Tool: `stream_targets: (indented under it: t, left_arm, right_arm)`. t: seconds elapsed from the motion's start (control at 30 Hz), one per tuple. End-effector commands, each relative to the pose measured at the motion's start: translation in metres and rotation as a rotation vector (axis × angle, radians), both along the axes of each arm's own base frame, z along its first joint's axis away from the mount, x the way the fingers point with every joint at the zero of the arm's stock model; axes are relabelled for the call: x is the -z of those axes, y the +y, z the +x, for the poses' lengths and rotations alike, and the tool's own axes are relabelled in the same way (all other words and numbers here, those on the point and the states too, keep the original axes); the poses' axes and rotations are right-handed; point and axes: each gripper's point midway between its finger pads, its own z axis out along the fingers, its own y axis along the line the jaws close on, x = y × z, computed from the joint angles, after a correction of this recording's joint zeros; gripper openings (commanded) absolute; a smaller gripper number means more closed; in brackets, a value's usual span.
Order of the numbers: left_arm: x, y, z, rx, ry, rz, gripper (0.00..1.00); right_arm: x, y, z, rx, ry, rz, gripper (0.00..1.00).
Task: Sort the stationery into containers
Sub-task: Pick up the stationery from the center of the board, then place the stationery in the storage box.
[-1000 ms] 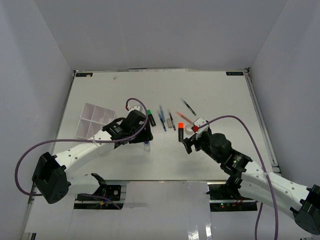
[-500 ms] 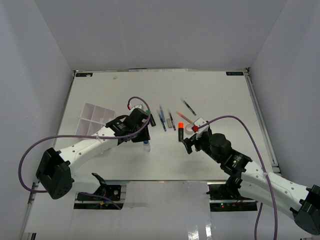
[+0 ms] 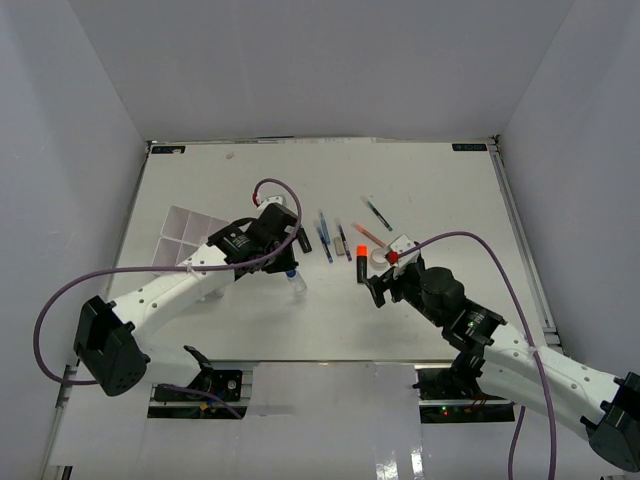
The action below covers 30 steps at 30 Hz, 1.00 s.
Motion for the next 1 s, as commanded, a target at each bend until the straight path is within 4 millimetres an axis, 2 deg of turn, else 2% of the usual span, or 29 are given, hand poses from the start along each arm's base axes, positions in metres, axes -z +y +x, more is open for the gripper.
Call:
stream_targets:
  t: [0.0,0.03,0.17,0.2,0.23,0.27,0.3,0.37,0.4,0.6,0.7,0.77,0.8,0.97]
  left_arm:
    - [-0.032,0.015,0.014,-0.045,-0.079,0.053,0.04]
    - [-0.043,0.025,0.021,-0.078,-0.11,0.086,0.04]
    - [-0.068,0.057,0.044,-0.148,-0.164,0.137,0.04]
    - [-0.072,0.078,0.055,-0.202,-0.165,0.141,0.04]
    - [-0.077,0.088,0.06,-0.205,-0.175,0.149,0.04]
    - [-0.087,0.097,0.067,-0.225,-0.199,0.144,0.04]
    - [-0.096,0.117,0.075,-0.278,-0.22,0.152,0.04]
    - [-0.117,0.135,0.085,-0.303,-0.269,0.172,0.04]
    - [-0.122,0.154,0.092,-0.353,-0.275,0.185,0.04]
    - [-0.161,0.229,0.113,-0.503,-0.344,0.238,0.04]
    - [-0.167,0.252,0.12,-0.542,-0.351,0.254,0.04]
    - [-0.16,0.261,0.126,-0.548,-0.328,0.254,0.04]
    - [-0.157,0.275,0.126,-0.583,-0.315,0.25,0.04]
    - [-0.134,0.284,0.132,-0.579,-0.267,0.211,0.04]
  right_arm:
    - [-0.011,0.002,0.0,-0.004,-0.02,0.042,0.9]
    - [-0.011,0.004,-0.002,-0.016,-0.015,0.048,0.9]
    - [-0.015,0.007,-0.005,-0.04,-0.015,0.062,0.9]
    - [-0.015,0.007,-0.005,-0.041,-0.014,0.063,0.9]
    - [-0.016,0.007,-0.005,-0.043,-0.018,0.068,0.9]
    - [-0.018,0.007,-0.006,-0.045,-0.02,0.073,0.9]
    - [-0.019,0.007,-0.007,-0.046,-0.022,0.082,0.9]
    - [-0.021,0.009,-0.009,-0.062,-0.02,0.092,0.9]
    - [-0.021,0.009,-0.01,-0.064,-0.02,0.097,0.9]
    - [-0.021,0.014,-0.016,-0.105,-0.007,0.113,0.9]
    - [-0.02,0.016,-0.017,-0.115,-0.001,0.113,0.9]
    - [-0.02,0.017,-0.018,-0.121,0.0,0.116,0.9]
    - [-0.02,0.016,-0.018,-0.119,0.0,0.116,0.9]
    - [-0.018,0.015,-0.019,-0.116,0.001,0.115,0.9]
